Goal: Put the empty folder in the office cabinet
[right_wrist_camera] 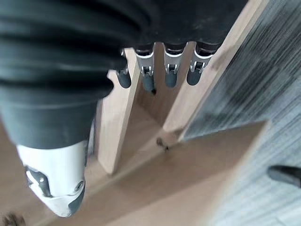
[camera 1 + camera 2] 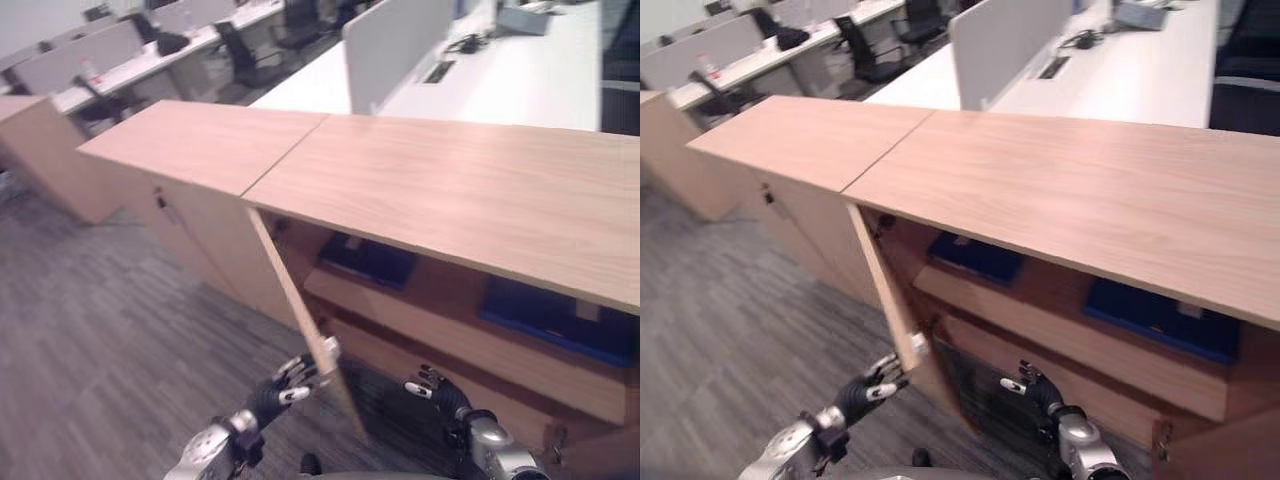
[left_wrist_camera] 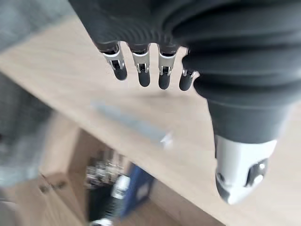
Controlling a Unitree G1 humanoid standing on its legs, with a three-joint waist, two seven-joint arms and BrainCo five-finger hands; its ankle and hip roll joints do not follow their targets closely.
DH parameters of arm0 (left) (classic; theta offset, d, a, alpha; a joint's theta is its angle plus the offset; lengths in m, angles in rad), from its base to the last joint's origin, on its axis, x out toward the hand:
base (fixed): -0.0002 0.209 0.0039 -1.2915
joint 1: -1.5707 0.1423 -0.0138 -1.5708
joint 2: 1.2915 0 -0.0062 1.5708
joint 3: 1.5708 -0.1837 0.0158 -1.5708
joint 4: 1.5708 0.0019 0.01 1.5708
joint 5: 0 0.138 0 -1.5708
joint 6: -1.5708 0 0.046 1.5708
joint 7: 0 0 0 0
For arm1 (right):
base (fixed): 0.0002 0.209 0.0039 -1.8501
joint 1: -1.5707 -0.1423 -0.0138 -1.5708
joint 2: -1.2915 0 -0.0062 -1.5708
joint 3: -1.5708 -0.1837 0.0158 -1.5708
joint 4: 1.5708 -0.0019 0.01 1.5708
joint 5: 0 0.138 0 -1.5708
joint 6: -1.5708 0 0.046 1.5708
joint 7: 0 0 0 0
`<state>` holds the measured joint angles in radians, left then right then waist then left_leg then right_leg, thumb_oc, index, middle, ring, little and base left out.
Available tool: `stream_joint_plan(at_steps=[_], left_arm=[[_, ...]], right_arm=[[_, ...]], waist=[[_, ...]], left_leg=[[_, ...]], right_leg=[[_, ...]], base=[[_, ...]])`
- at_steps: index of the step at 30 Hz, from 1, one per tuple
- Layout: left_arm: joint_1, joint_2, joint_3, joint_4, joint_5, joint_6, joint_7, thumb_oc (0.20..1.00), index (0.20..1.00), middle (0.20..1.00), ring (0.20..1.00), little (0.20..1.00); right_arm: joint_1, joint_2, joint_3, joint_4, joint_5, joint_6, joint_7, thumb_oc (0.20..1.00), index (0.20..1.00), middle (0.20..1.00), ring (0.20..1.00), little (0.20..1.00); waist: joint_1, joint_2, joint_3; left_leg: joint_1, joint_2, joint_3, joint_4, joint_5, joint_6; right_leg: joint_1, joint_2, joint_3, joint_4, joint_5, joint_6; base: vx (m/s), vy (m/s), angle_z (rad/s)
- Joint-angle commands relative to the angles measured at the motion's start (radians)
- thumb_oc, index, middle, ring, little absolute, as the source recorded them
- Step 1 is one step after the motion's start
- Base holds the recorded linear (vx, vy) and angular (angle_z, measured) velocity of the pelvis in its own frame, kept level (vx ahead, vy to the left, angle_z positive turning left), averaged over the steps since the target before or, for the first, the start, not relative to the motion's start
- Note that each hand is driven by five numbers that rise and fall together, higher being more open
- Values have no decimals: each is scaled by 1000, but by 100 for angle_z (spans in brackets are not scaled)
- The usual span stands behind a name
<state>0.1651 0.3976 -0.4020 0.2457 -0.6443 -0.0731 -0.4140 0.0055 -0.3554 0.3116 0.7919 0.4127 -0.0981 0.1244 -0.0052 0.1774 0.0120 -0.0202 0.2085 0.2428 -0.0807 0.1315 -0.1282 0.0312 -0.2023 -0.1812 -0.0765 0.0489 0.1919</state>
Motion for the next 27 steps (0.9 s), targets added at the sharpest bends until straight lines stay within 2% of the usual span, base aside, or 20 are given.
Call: stream_joint_plan(at_steps=[1, 3, 5, 6, 9, 12, 14, 17, 27], left_arm=[[-126, 2, -12, -43, 6, -57, 19, 1000, 1000, 1000, 1000, 1000], [-132, -3, -13, -42, 8, -61, 24, 1000, 1000, 1000, 1000, 1000], [-144, -16, -14, -42, 1, -63, 36, 1000, 1000, 1000, 1000, 1000], [-143, -15, -2, -44, 6, -70, 50, 1000, 1000, 1000, 1000, 1000], [-137, -19, 40, -11, 21, -86, 73, 1000, 1000, 1000, 1000, 1000], [-151, -22, 83, 48, 53, -106, 109, 1000, 1000, 1000, 1000, 1000], [-168, -28, 125, 95, 60, -121, 135, 1000, 1000, 1000, 1000, 1000], [-201, -21, 168, 172, 89, -134, 174, 1000, 1000, 1000, 1000, 1000], [-362, 23, 246, 398, 113, -152, 244, 1000, 1000, 1000, 1000, 1000]], right_arm=[[-90, 34, -8, -35, 11, -20, -24, 1000, 1000, 1000, 1000, 1000], [-96, 30, -9, -20, 3, -20, -32, 1000, 1000, 1000, 1000, 1000], [-117, 31, -5, 23, -3, -19, -42, 1000, 1000, 1000, 1000, 1000], [-126, 43, -1, 64, -1, -17, -41, 1000, 1000, 1000, 1000, 1000], [-108, 64, 1, 120, -8, -14, -25, 1000, 1000, 1000, 1000, 1000], [-79, 61, -18, 123, 0, -13, -19, 1000, 1000, 1000, 1000, 1000], [-58, 60, -28, 121, 10, -13, -7, 1000, 1000, 1000, 1000, 1000], [-6, 54, -47, 112, 9, -12, 3, 1000, 1000, 1000, 1000, 1000], [61, 70, -89, 104, 43, -3, 22, 1000, 1000, 1000, 1000, 1000]], waist=[[-15, -20, 57], [-20, -25, 64], [-15, -38, 76], [-4, -66, 76], [12, -102, 57], [18, -123, 50], [18, -132, 54], [3, -137, 29], [-83, -146, -10]], left_leg=[[-4, -9, -2, 12, 22, -19], [0, -6, -14, 19, 22, -22], [-10, -12, -92, 40, 10, -22], [-17, -41, -205, 60, -24, -11], [0, -82, -345, 44, -59, 6], [-20, -123, -416, 35, -54, 5], [-31, -136, -416, 36, -55, 8], [28, -119, -373, 15, -61, 5], [96, -121, -281, -7, -103, 26]], right_leg=[[66, 52, 28, -8, -78, -21], [61, 56, 45, -4, -76, -24], [36, 66, 79, 2, -71, -31], [9, 83, 138, 8, -63, -41], [0, 123, 224, 9, -58, -54], [10, 147, 273, 9, -63, -59], [23, 161, 306, 13, -72, -60], [48, 169, 329, 6, -73, -58], [41, 144, 375, 41, -78, -32]], base=[[-12, -97, -39], [-17, -67, -50], [-51, -137, -58], [11, -222, -61], [122, -160, -171], [156, -68, -122], [140, -34, -37], [135, 37, -71], [75, 88, -20]])
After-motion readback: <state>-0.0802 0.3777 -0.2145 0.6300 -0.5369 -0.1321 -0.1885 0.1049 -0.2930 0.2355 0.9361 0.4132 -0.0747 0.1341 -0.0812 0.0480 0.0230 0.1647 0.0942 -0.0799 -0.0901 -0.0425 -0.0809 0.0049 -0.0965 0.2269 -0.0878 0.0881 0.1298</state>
